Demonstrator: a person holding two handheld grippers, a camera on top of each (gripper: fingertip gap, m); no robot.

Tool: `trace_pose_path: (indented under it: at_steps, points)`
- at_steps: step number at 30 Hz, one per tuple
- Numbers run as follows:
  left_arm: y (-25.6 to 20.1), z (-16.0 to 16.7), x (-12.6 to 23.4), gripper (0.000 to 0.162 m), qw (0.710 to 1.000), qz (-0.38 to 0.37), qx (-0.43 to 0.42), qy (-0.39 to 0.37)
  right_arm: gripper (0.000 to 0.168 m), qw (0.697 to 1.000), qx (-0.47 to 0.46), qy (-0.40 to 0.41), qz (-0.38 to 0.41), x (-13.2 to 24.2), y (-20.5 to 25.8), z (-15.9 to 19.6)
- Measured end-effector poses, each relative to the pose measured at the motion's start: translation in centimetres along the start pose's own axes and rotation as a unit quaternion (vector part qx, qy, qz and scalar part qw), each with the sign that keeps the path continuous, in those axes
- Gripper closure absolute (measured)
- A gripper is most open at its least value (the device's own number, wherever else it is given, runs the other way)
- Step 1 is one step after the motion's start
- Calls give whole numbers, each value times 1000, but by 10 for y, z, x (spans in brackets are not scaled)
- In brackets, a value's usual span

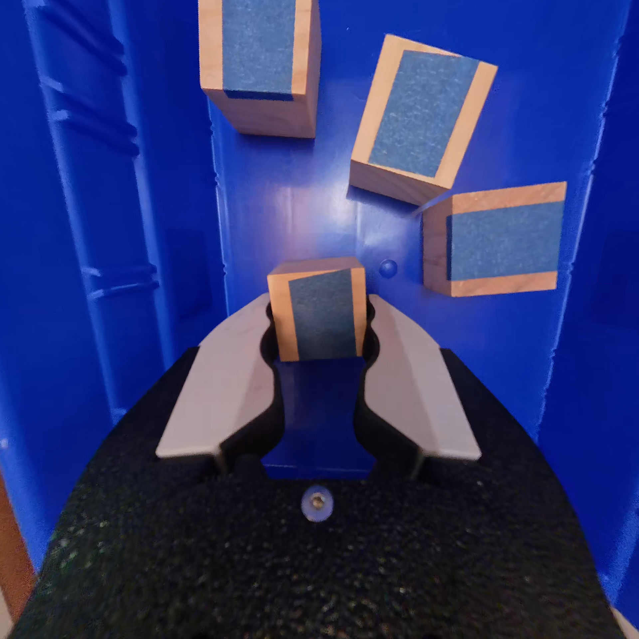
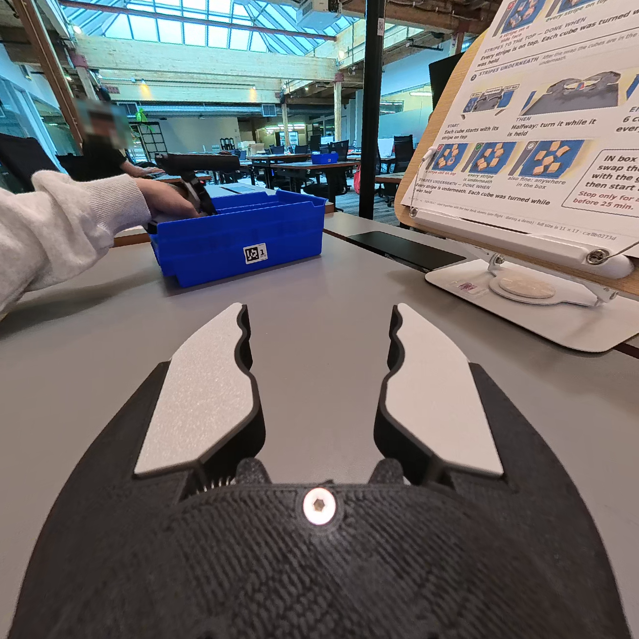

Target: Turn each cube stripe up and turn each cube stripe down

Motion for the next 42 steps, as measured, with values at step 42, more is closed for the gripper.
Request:
trace_pose_path:
  at_steps: [42]
  points:
    - [-305, 0, 346, 117, 483, 824, -139, -261, 81, 880, 461, 109, -35, -12, 55, -159]
Point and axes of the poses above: each gripper's, where its closed fingertips meet, x back along the fingers, z out of its underside, y = z × x across the jaws, the point moved 5 cm from there along x, back along the fingers, and after that the axes turned 15 degrees about -z, right-handed, at the moved point
